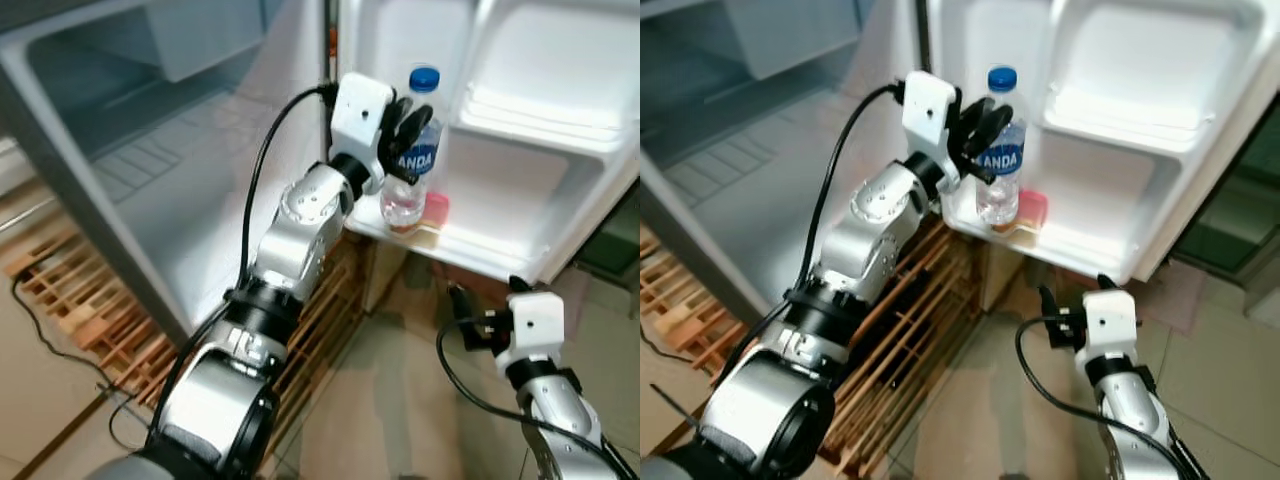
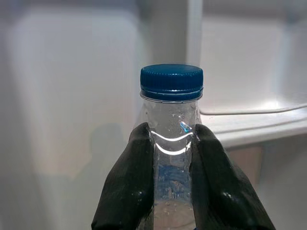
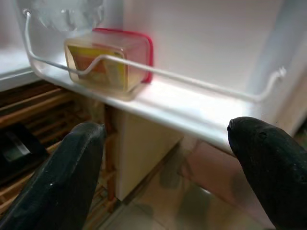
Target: Restocking fridge
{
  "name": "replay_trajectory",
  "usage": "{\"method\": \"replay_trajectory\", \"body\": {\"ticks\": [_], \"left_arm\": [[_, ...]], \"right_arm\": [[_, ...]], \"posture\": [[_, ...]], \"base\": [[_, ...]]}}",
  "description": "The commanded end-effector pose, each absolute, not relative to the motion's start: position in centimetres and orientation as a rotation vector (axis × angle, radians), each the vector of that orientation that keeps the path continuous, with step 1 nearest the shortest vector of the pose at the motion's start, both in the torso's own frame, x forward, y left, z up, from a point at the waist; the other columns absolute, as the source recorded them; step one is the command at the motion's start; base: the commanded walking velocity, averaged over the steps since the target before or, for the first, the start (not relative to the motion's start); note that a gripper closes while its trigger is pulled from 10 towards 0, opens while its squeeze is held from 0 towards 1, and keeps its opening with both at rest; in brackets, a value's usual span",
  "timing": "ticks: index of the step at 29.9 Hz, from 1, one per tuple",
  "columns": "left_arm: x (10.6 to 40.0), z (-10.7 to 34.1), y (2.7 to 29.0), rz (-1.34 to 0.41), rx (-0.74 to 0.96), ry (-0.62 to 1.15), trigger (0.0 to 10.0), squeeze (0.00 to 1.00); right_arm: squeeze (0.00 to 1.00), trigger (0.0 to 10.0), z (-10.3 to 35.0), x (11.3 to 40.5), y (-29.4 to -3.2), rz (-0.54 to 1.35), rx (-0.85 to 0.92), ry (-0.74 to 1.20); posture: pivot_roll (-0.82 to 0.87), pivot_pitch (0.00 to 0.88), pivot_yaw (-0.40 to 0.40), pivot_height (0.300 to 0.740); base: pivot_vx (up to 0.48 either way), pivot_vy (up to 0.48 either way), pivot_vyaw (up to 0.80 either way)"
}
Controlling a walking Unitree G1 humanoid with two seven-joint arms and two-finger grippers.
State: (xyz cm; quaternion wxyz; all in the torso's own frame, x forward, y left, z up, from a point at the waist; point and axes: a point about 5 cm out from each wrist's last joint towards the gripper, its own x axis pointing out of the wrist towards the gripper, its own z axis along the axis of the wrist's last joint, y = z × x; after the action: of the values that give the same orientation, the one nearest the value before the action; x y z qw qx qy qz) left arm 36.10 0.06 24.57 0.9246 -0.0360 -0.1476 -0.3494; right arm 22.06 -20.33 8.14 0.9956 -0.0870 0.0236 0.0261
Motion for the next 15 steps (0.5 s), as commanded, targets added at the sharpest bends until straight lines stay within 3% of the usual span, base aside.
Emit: {"method": "replay_trajectory", "body": {"ticks": [1, 15], "left_arm": [[35.76, 26.68, -1.30, -0.753, -0.079, -0.392, 10.0, 0.00], [36.58, 27.40, -1.44, -0.691, -0.020, -0.467, 10.0, 0.00]], "right_arm": [[0.11, 10.0, 8.62, 21.90, -20.29, 0.047, -0.190, 0.041], [0.11, 10.0, 8.25, 21.83, -19.42, 0.077, -0.191, 0.060]], "posture": [[-0.26, 0.000, 0.057, 0.740], [-0.25, 0.000, 0.059, 0.740]], "base": [[0.000, 0.000, 0.00], [0.000, 0.000, 0.00]]}}
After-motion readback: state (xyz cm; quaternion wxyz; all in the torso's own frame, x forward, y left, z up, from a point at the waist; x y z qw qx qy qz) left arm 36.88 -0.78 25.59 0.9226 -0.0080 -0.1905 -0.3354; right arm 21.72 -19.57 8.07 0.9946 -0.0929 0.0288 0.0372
